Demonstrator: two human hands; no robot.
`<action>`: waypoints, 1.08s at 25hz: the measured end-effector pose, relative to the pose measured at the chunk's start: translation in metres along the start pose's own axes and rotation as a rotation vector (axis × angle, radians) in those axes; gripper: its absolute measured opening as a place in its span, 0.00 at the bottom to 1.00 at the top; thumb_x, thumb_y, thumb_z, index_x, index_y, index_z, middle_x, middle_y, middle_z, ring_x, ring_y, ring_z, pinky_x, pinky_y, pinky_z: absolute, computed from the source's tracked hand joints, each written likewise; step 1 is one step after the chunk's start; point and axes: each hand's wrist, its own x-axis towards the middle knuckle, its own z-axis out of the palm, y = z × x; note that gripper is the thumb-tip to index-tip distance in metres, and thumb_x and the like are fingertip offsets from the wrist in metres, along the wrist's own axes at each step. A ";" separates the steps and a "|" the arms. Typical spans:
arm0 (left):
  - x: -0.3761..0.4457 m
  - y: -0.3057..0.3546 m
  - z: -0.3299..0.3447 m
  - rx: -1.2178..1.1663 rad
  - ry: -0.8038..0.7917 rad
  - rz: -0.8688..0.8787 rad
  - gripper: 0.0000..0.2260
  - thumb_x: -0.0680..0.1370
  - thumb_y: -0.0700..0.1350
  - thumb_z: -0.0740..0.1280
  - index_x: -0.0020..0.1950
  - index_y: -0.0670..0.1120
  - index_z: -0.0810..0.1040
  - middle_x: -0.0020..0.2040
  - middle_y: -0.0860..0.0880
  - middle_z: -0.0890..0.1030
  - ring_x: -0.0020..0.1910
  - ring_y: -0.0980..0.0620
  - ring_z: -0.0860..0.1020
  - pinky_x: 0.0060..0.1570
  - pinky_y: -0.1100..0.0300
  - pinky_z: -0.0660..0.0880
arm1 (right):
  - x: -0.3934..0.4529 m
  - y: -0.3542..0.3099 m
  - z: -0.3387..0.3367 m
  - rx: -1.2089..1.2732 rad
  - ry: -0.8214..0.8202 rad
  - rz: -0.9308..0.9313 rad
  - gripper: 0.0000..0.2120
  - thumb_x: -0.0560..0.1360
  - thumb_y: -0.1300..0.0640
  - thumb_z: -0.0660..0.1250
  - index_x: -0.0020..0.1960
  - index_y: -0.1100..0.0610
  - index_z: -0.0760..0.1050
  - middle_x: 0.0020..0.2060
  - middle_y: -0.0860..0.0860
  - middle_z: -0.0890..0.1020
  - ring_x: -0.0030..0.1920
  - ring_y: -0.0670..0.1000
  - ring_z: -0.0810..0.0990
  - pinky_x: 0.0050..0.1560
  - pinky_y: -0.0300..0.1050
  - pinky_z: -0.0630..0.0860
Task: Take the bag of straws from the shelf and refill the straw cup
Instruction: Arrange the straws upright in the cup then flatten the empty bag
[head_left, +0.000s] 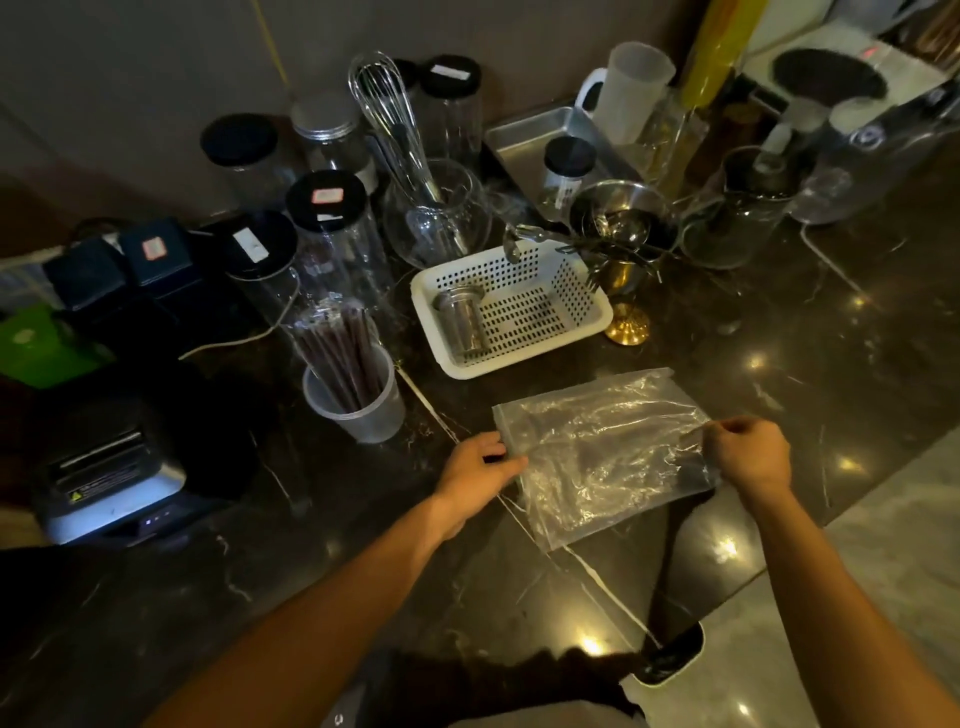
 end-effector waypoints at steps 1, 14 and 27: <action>0.000 -0.001 -0.003 0.003 -0.002 0.003 0.31 0.77 0.47 0.75 0.78 0.47 0.69 0.72 0.47 0.76 0.68 0.48 0.78 0.69 0.50 0.76 | -0.001 -0.005 0.002 -0.035 0.006 -0.008 0.09 0.80 0.55 0.69 0.51 0.59 0.85 0.46 0.60 0.86 0.49 0.63 0.85 0.53 0.59 0.83; -0.071 -0.006 -0.113 -0.305 0.761 0.461 0.10 0.81 0.46 0.70 0.40 0.48 0.77 0.37 0.41 0.79 0.38 0.42 0.80 0.43 0.46 0.79 | -0.135 -0.176 0.118 0.123 -0.497 -0.712 0.06 0.82 0.54 0.70 0.48 0.52 0.84 0.40 0.48 0.85 0.39 0.43 0.83 0.39 0.35 0.78; -0.069 0.006 -0.167 0.052 0.583 0.294 0.11 0.81 0.47 0.70 0.62 0.47 0.80 0.40 0.50 0.85 0.41 0.54 0.85 0.45 0.57 0.83 | -0.180 -0.232 0.170 0.100 -0.789 -0.507 0.10 0.84 0.57 0.66 0.52 0.63 0.81 0.33 0.52 0.78 0.27 0.45 0.74 0.27 0.39 0.72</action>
